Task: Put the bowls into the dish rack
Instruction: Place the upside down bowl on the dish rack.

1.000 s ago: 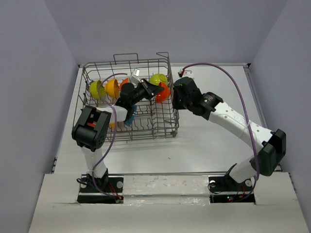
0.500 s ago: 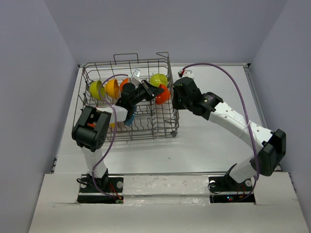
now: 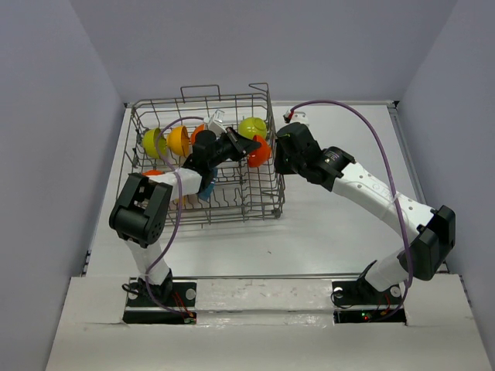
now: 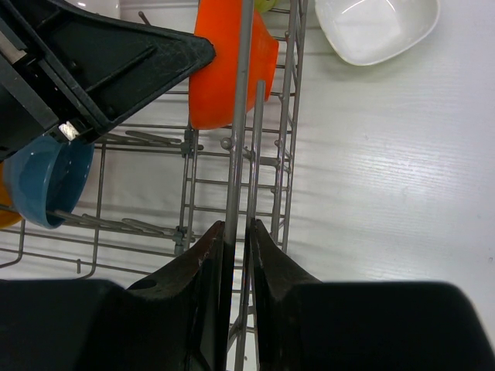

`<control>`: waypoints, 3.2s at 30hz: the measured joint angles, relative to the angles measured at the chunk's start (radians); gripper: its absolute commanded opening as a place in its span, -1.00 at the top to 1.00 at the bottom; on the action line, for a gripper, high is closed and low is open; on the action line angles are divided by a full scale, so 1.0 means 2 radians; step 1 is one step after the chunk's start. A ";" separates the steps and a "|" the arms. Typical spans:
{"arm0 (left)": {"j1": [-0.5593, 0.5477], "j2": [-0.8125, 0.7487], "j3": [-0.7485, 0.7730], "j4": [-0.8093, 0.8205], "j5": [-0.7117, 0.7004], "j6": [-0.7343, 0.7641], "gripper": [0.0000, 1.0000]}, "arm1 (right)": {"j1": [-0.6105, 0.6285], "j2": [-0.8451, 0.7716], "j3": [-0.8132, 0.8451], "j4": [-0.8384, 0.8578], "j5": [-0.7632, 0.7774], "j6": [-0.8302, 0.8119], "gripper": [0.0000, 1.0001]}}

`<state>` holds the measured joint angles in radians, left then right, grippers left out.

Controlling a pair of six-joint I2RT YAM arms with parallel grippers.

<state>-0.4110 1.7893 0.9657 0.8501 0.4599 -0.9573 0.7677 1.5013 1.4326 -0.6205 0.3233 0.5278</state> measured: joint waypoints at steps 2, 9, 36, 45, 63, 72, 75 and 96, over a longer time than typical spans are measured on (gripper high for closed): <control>-0.001 -0.006 0.000 -0.010 -0.004 0.006 0.94 | 0.000 0.000 0.000 0.000 0.000 0.000 0.81; -0.001 -0.010 0.000 -0.028 -0.010 0.015 0.93 | 0.000 0.000 0.000 0.000 0.000 0.000 0.81; -0.005 -0.033 0.013 -0.106 -0.036 0.052 0.92 | 0.000 0.001 0.000 0.000 0.000 0.000 0.81; -0.007 -0.040 0.023 -0.136 -0.051 0.067 0.88 | 0.000 0.004 0.003 0.000 0.001 -0.002 0.81; -0.008 -0.062 0.029 -0.187 -0.083 0.099 0.74 | 0.000 0.005 0.005 0.000 0.002 -0.002 0.81; -0.008 -0.068 0.029 -0.198 -0.091 0.110 0.72 | 0.000 0.005 0.005 0.000 0.002 -0.002 0.81; -0.008 -0.069 0.029 -0.201 -0.093 0.113 0.71 | 0.000 0.005 0.005 0.000 0.002 -0.002 0.81; -0.004 -0.079 0.029 -0.224 -0.135 0.154 0.44 | 0.000 0.006 0.005 0.000 0.003 -0.002 0.81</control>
<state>-0.4194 1.6310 1.0237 0.4015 0.1898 -0.6502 0.7685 1.5124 1.4429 -0.6201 0.3290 0.5236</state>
